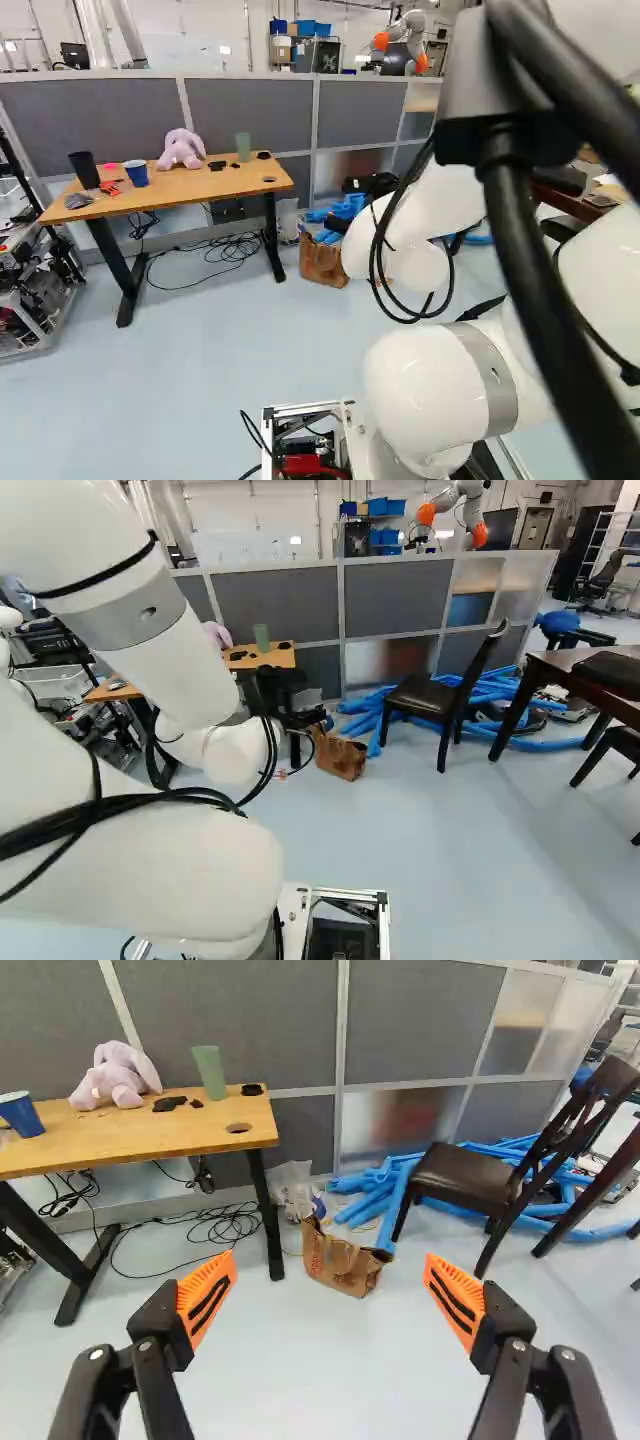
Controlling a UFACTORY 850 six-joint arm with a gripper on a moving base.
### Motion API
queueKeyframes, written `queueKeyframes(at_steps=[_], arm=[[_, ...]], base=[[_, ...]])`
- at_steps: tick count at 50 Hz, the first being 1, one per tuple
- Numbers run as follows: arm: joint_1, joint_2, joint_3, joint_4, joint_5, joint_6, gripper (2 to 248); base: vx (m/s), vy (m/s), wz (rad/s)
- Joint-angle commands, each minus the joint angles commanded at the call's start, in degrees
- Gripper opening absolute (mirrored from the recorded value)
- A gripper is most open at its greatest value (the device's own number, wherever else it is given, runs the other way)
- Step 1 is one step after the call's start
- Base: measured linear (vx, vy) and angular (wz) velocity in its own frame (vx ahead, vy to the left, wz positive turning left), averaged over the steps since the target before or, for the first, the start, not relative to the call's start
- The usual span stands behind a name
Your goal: Pick up the bag on the ground and place it on the table
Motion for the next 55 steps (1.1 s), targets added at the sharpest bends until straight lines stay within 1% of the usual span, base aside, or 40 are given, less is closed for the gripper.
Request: queueKeyframes(at_steps=[26, 55], arm=[[0.0, 0.0, 0.0, 0.0, 0.0, 0.0, 247], [0.0, 0.0, 0.0, 0.0, 0.0, 0.0, 247]], base=[[0.153, -0.069, -0.018], [0.157, -0.003, -0.022]])
